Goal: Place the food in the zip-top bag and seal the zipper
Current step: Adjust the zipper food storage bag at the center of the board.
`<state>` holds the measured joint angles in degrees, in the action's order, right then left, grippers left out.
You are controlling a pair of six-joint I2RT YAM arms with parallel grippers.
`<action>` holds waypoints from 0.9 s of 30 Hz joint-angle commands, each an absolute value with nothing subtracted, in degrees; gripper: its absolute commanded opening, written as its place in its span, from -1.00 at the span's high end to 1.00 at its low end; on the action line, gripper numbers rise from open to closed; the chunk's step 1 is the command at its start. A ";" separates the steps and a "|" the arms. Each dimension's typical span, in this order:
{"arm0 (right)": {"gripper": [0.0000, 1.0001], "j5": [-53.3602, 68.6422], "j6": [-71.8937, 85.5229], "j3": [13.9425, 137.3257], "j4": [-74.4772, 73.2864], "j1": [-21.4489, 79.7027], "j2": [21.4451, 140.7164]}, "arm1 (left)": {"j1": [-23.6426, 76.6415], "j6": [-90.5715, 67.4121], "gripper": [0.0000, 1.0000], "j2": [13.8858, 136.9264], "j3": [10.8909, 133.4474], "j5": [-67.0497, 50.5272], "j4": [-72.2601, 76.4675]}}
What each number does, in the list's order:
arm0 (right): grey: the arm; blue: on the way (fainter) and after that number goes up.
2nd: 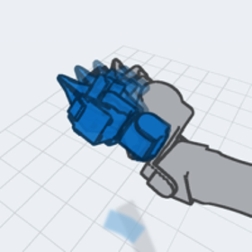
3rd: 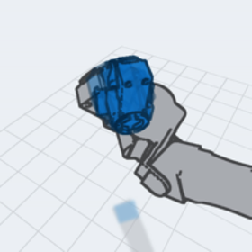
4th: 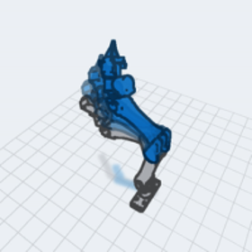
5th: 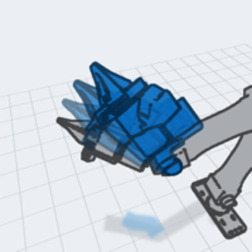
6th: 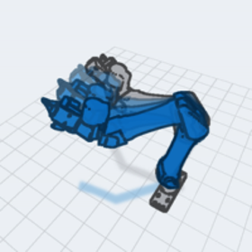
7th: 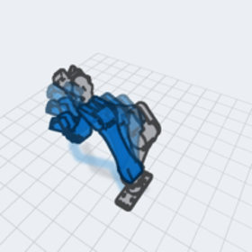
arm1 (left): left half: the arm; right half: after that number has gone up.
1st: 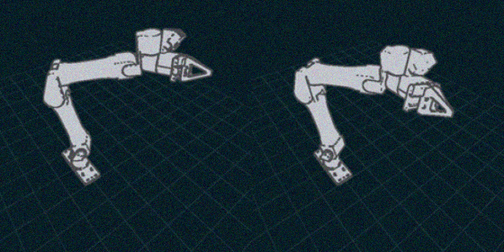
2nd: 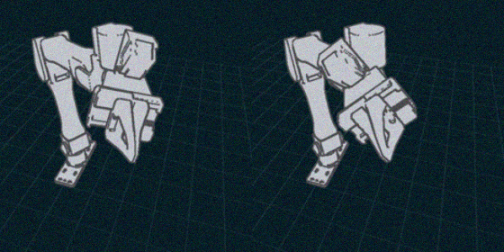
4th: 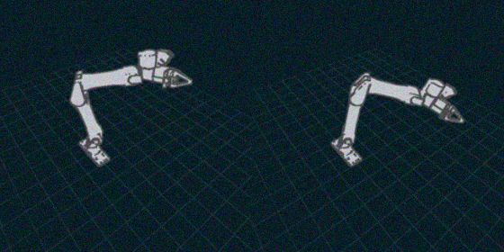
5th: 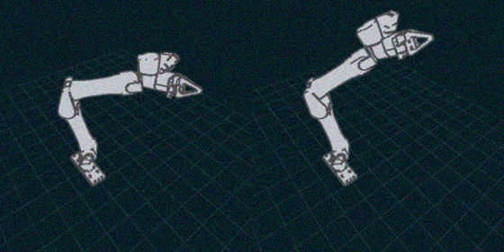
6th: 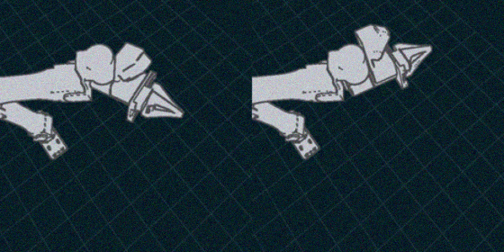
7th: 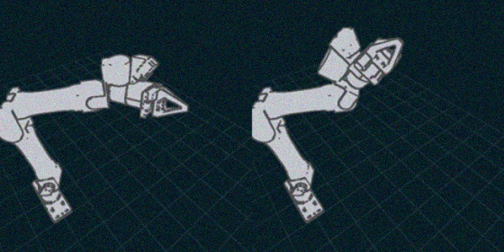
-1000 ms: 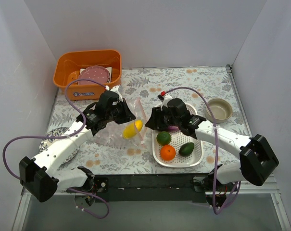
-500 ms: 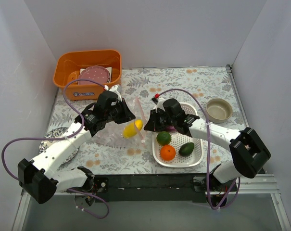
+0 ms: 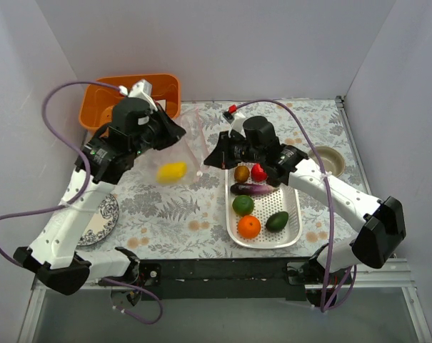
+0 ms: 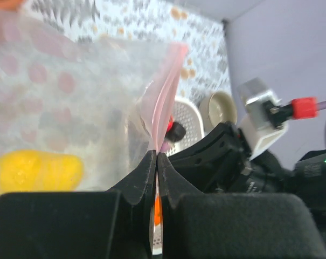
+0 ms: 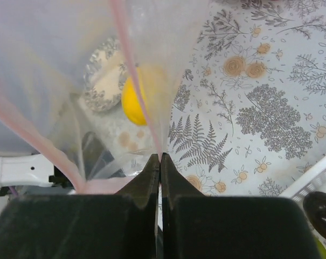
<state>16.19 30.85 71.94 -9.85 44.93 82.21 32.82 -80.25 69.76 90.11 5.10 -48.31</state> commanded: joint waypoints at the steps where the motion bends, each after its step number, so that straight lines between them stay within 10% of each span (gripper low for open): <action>1: 0.97 13.36 32.78 75.93 -20.90 45.09 82.44 | 31.82 -77.43 1.00 72.67 100.28 11.77 -59.84; 21: 0.97 13.46 27.68 72.25 -27.77 44.12 88.77 | 31.73 -81.12 1.00 70.13 77.53 0.09 -48.09; 27: 0.52 10.72 30.50 65.14 -21.27 42.37 84.20 | 31.82 -79.98 1.00 70.75 73.13 -2.64 -43.60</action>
